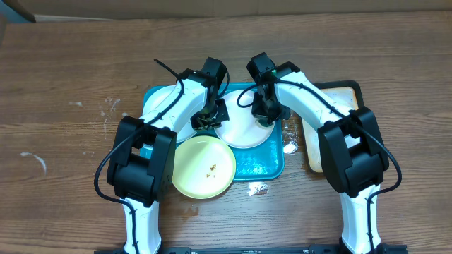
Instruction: Clean dirty plates on tray and stack at the side
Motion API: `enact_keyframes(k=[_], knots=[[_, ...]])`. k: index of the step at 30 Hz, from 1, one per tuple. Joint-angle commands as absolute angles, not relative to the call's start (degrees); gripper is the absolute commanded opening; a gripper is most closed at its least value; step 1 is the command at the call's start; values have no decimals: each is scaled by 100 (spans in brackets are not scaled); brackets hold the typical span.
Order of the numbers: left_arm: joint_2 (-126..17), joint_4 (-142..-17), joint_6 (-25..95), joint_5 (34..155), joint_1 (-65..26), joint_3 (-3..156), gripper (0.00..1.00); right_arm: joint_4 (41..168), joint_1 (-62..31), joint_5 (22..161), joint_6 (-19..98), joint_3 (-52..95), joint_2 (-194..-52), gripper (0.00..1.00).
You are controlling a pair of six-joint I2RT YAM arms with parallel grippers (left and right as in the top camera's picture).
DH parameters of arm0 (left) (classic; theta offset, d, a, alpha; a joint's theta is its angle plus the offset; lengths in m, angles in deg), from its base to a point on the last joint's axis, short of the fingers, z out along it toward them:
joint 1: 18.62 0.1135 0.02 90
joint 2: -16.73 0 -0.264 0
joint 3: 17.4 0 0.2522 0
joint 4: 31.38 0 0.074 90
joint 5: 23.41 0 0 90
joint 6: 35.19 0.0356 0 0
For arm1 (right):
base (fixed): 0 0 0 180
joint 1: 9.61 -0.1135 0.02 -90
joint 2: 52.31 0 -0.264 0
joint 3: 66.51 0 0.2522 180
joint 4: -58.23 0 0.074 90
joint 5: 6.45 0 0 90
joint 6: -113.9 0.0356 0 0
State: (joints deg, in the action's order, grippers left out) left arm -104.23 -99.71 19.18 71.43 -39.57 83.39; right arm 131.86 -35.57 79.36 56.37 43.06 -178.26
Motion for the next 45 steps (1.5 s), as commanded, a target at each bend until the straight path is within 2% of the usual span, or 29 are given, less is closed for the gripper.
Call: enact_keyframes(k=[1, 19, 31, 36, 45], knots=[[-10668, -10299, 1942, 6149, -3643, 8142, 4, 13392, -3231, 7392, 5709, 4442, -17994, 4], [-10642, -10297, 1881, 6184, -3442, 8153, 4, 14303, -3225, 7156, 5709, 5718, -17994, 4], [-10458, -10257, 2069, 6936, -3555, 8404, 4, 14351, -3225, 7156, 5685, 5720, -17994, 4], [-10452, -10279, 2654, 7322, -3691, 8741, 4, 14373, -3225, 7156, 5685, 5720, -17994, 4], [-10452, -11597, 1911, 6098, -4102, 10039, 4, 14410, -3222, 7154, 5665, 5720, -17994, 4]])
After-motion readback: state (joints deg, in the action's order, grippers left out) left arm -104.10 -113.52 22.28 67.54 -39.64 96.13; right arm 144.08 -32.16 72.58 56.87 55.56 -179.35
